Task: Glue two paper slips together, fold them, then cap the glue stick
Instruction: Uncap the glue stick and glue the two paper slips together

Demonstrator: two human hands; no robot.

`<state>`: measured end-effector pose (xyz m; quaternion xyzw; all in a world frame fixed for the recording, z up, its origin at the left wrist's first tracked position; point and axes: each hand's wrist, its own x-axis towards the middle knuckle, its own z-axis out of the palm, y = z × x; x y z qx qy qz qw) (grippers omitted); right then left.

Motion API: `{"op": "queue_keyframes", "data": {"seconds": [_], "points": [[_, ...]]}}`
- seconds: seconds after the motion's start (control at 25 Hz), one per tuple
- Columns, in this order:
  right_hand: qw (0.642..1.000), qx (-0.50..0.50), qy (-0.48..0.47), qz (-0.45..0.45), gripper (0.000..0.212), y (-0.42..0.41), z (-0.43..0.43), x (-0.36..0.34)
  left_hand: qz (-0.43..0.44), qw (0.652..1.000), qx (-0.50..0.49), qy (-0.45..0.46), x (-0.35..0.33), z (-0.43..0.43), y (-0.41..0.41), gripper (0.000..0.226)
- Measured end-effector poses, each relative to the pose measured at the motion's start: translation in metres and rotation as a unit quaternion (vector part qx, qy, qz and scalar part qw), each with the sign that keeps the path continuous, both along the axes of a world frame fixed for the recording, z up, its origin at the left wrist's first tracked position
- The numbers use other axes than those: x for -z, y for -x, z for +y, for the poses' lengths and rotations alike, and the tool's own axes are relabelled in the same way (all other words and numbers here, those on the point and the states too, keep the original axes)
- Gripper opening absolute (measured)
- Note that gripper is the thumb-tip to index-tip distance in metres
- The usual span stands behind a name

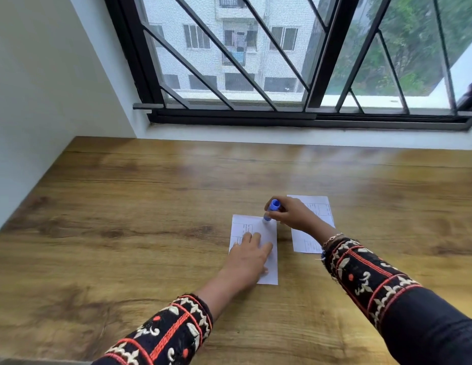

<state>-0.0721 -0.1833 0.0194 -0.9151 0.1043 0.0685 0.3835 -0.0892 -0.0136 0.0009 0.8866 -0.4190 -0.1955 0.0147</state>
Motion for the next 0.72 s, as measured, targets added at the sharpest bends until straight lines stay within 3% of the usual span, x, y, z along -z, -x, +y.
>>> {"op": "queue_keyframes", "data": {"seconds": [0.72], "points": [[1.0, 0.025, 0.016, 0.005, 0.017, 0.019, -0.004, 0.002, -0.03, 0.998, 0.045, -0.013, -0.008, 0.009, -0.01, 0.043]]}}
